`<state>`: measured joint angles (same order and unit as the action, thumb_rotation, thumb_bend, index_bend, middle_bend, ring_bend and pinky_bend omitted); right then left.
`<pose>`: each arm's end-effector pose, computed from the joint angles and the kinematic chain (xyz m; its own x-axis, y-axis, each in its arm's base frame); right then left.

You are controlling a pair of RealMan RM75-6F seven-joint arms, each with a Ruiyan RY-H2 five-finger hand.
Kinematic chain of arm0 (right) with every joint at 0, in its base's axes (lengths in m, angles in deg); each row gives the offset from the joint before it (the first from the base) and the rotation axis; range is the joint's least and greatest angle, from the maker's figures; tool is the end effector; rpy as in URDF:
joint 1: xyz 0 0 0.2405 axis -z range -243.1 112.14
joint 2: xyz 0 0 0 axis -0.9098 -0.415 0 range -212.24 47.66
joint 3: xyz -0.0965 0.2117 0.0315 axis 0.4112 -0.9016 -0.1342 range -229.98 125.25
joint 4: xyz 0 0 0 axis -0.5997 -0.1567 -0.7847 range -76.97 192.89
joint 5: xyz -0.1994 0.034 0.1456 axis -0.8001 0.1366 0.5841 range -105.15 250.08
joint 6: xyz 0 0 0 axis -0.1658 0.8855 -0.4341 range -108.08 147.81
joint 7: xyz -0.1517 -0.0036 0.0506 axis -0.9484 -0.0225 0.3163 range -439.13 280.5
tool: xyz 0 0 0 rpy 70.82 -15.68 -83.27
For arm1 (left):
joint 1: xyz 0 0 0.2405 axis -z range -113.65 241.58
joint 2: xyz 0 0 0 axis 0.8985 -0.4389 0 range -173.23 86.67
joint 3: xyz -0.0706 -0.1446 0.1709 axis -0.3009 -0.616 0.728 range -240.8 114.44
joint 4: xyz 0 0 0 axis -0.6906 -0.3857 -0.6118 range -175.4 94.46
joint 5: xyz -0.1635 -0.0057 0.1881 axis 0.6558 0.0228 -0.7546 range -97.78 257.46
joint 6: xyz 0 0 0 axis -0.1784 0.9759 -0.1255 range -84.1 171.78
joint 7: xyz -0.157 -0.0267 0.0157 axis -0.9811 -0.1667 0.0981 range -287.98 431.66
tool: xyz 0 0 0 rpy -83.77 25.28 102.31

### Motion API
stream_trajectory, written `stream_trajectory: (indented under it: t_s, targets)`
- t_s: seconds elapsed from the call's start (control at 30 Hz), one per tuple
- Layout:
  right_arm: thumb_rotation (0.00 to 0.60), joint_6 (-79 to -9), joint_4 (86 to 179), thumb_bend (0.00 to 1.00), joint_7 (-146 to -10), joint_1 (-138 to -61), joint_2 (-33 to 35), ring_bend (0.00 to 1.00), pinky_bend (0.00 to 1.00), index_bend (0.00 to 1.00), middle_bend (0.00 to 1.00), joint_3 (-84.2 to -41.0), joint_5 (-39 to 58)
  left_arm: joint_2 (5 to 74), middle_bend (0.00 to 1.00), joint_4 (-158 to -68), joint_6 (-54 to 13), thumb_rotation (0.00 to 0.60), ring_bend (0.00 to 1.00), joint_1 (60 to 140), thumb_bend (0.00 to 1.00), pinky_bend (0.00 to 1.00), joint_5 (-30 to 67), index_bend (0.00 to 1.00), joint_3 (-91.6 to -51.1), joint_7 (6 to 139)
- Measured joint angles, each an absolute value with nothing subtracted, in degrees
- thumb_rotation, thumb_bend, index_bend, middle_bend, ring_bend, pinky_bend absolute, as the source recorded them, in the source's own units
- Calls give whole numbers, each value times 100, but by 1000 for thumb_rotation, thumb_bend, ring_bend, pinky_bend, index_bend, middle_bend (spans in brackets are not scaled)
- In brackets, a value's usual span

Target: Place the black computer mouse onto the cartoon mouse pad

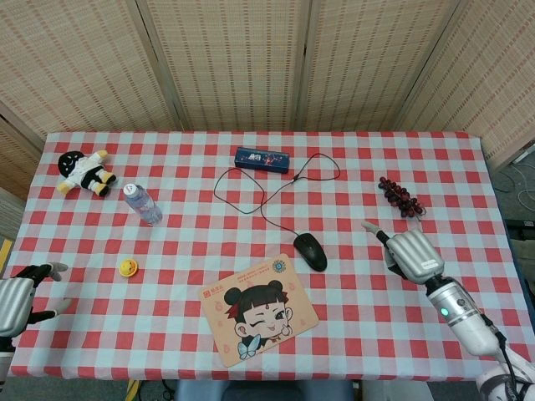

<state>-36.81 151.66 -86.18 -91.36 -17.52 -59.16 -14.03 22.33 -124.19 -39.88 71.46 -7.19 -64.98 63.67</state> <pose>-0.2271 -0.3017 0.0464 0.5646 -0.2253 0.7940 -0.7994 -0.3884 0.4583 -0.3300 0.2119 0.1169 0.3820 0.0197 0.9239 0.9231 -0.0550 -0.3805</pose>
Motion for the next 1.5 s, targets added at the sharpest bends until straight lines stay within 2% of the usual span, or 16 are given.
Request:
stream_trajectory:
  t_s: [0.27,0.5,0.63,1.0,1.5]
  targets:
    - [600,-2711,15513,1000,-9509,-9877,-1690,842,964,81,929,-6027,-825,2165,483,-12418,-3992,600,406,7113,162,648,-645,445,-6528,6226]
    - [600,-2161,15686,1000,-10093,-10365,-1512,880,982,94,968,-5989,-202,2128,483,-12412,-3965,600,406,7107,162,647,-604,445,-6545,6140]
    - [600,-2013,15701,1000,-10380,-10538,-1396,890,986,127,976,-5923,102,2116,483,-12410,-3956,600,406,7105,162,647,-596,445,-6551,6110]
    - [600,-1833,15606,1000,-10937,-11010,-1069,895,988,132,980,-5662,966,2098,482,-12397,-3920,600,406,7105,162,647,-566,445,-6564,6041]
    - [600,-1744,15334,1000,-10901,-11451,-724,895,988,174,980,-5447,1355,2072,483,-12373,-3819,600,406,7079,162,648,-263,449,-6658,6150]
